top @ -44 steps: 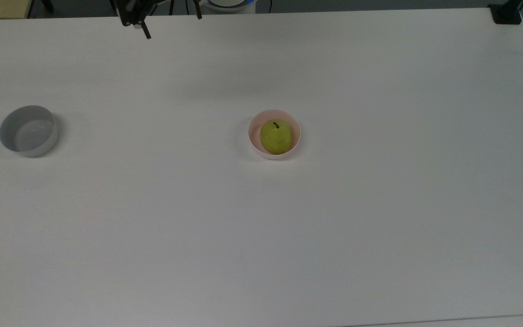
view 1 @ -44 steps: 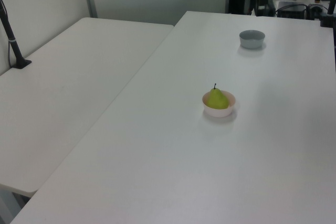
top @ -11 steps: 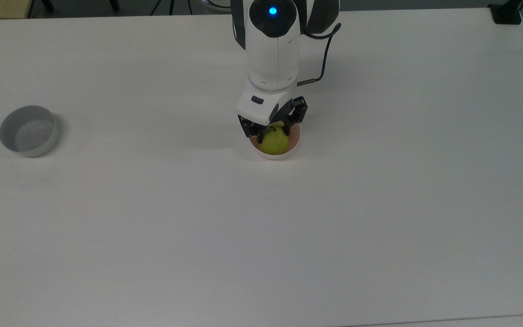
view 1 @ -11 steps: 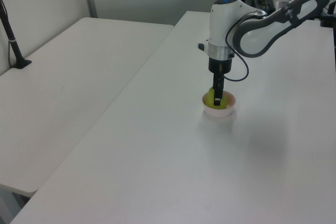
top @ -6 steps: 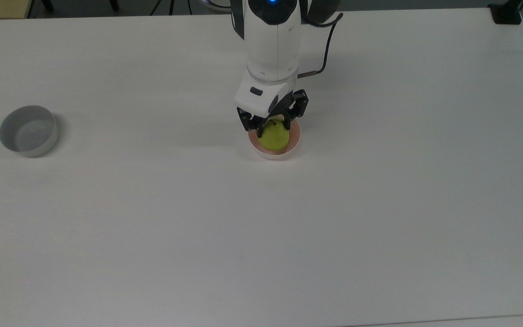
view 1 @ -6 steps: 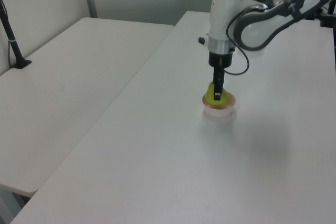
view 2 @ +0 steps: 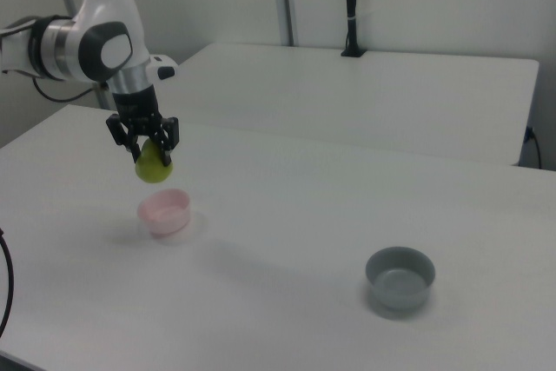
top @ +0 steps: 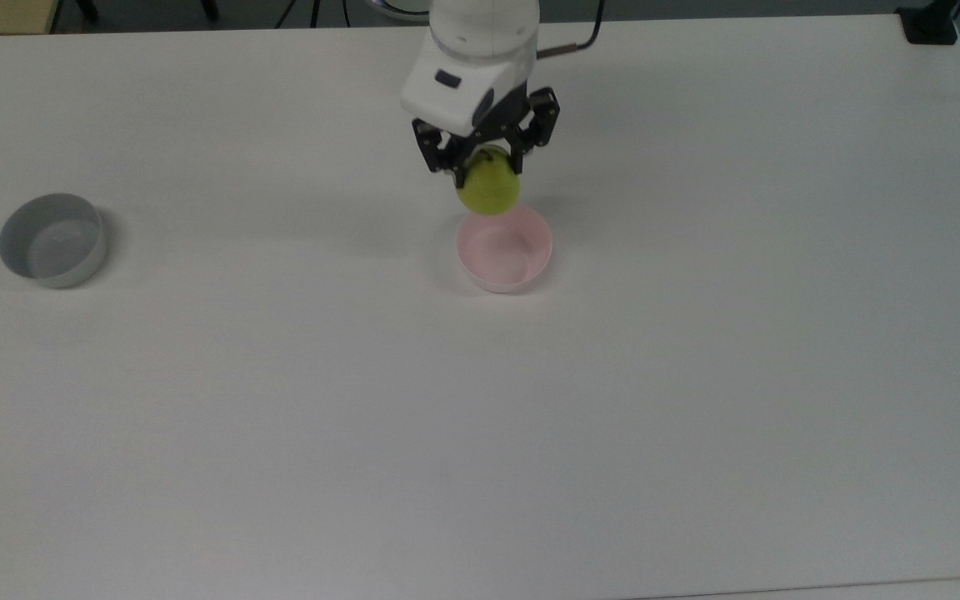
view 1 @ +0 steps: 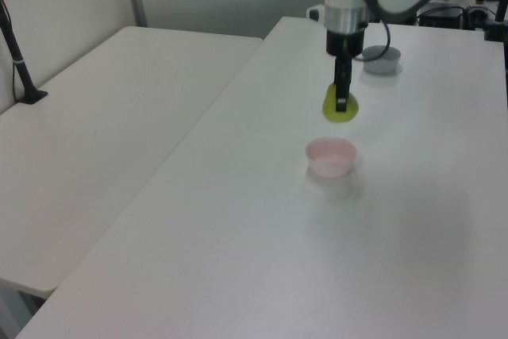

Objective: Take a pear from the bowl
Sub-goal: 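Lift the pear out of the pink bowl and carry it toward the grey bowl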

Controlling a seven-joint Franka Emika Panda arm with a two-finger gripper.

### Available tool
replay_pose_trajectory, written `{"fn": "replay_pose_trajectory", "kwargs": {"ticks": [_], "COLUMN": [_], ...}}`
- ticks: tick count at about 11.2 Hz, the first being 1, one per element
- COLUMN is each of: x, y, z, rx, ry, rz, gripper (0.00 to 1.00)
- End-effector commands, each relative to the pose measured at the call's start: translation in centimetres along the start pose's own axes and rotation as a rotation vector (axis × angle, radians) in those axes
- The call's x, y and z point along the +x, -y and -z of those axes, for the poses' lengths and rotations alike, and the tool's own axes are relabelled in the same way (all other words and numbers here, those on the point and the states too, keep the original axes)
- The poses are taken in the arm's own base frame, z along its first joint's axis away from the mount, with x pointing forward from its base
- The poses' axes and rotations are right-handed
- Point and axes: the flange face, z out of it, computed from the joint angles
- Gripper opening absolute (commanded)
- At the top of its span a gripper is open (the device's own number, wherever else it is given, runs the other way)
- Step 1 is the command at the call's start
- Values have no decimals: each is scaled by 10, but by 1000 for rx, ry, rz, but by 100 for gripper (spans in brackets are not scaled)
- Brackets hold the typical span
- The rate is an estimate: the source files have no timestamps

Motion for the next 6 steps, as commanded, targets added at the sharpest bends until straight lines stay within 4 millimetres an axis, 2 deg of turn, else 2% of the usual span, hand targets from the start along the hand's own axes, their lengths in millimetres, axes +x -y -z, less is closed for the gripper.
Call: {"fn": "replay_pose_trajectory", "kwargs": {"ticks": [1, 3, 6], "x": [-31, -52, -73], "y": [-31, -51, -76], "z": [65, 101, 123], "rx": [-9, -5, -3], "ry": [2, -3, -11], "rz": [-76, -111, -163], "gripper": [0, 0, 0]}}
